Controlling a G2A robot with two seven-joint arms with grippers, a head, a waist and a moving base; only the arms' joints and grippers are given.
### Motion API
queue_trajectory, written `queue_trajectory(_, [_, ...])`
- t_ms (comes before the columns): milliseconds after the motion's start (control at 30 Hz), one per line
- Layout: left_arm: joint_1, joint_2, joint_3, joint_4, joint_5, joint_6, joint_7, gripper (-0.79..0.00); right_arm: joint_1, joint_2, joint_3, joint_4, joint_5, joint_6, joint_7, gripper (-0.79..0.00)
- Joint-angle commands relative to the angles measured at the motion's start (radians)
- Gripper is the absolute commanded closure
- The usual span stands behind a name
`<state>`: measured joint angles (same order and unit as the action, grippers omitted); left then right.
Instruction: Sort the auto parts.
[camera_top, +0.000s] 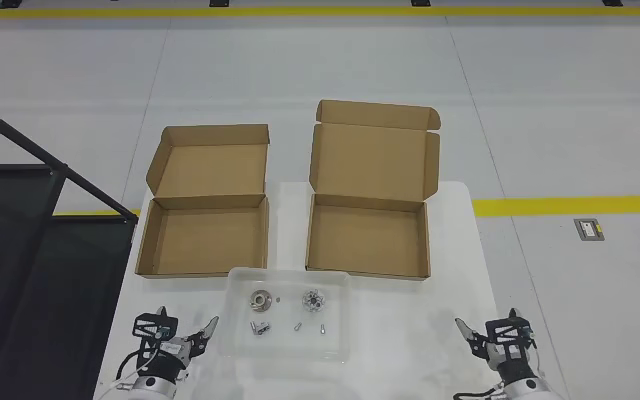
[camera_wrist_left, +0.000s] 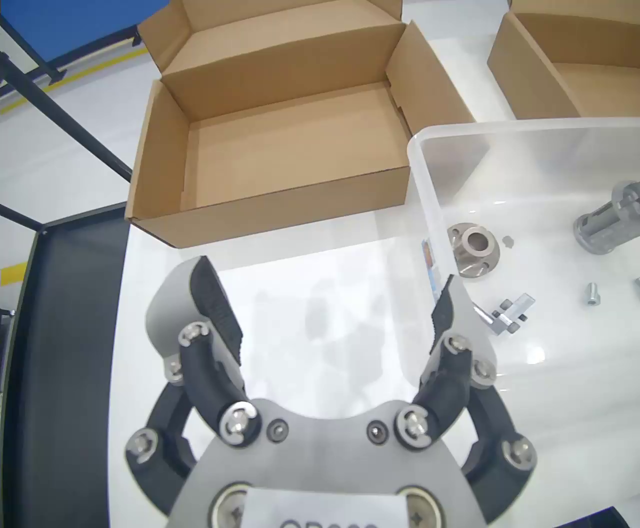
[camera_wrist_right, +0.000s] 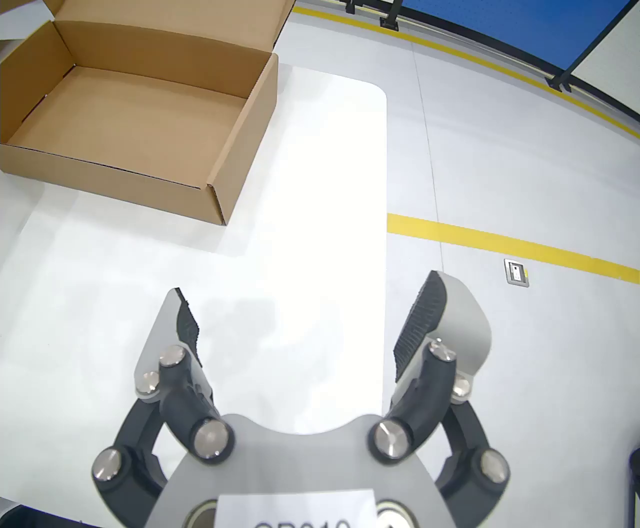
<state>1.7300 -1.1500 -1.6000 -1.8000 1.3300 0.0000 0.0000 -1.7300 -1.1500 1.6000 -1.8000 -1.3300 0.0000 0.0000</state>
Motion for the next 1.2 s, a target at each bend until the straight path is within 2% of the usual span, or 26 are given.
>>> queue_trajectory(0, [0.000,0.000,0.000,0.000,0.000,0.000,0.000,-0.785,0.000,0.000,0.000,0.000,0.000,0.000,0.000,-0.785])
queue_trajectory(400, [0.002,-0.002,-0.003,-0.005,-0.019,-0.009,0.026,-0.785,0.003,0.000,-0.003,-0.008,0.002,-0.006,-0.005,-0.785])
queue_trajectory(600, [0.032,-0.005,-0.049,-0.022,-0.067,-0.020,0.155,-0.785,0.028,0.004,-0.011,-0.135,-0.001,-0.142,-0.003,-0.785])
queue_trajectory(800, [0.060,-0.007,-0.126,-0.025,-0.178,-0.071,0.247,-0.785,0.104,0.009,-0.070,-0.301,-0.027,-0.298,0.119,-0.785])
queue_trajectory(967, [0.085,-0.008,-0.191,-0.021,-0.247,-0.097,0.276,-0.785,0.220,0.005,-0.191,-0.338,0.027,-0.396,0.255,-0.785])
queue_trajectory(1100, [0.111,-0.011,-0.223,-0.015,-0.262,-0.092,0.285,-0.785,0.335,-0.012,-0.346,-0.293,0.009,-0.351,0.387,-0.785])
queue_trajectory(1167, [0.124,-0.012,-0.230,-0.021,-0.251,-0.092,0.277,-0.785,0.357,-0.015,-0.375,-0.281,0.006,-0.346,0.414,-0.785])
